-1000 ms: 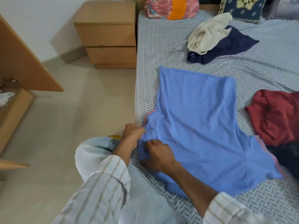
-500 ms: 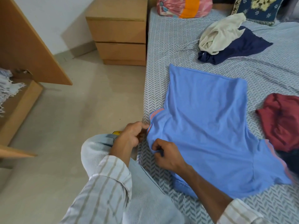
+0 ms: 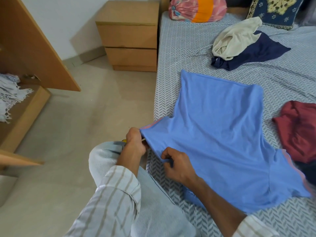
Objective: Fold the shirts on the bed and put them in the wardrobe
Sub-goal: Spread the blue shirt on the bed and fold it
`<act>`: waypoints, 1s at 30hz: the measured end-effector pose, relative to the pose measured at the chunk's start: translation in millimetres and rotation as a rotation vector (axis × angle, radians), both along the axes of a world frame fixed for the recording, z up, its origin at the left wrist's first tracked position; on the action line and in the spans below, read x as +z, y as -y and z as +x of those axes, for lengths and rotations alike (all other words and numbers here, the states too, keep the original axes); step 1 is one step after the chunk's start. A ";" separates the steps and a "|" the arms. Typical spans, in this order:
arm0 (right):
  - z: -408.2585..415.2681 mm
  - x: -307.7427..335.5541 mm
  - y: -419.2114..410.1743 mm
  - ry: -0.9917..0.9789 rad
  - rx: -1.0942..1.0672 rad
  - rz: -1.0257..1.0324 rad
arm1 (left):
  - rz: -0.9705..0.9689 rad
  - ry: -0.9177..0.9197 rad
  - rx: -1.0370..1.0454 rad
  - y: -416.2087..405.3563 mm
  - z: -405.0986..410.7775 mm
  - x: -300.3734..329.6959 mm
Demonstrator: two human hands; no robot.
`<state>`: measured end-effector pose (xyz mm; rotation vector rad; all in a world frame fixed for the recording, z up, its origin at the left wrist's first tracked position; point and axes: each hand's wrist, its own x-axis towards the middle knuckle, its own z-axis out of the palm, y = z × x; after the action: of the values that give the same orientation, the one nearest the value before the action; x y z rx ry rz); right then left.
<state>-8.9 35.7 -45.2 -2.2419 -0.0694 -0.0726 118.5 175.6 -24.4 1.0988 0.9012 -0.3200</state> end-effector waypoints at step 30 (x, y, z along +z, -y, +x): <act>204.3 28.7 4.6 -0.495 0.051 -0.351 | 0.300 0.173 0.117 -3.7 -4.3 4.4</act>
<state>195.5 31.1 -16.5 -2.5384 0.1388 0.5591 114.2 179.3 -20.1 1.3205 0.8718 0.0097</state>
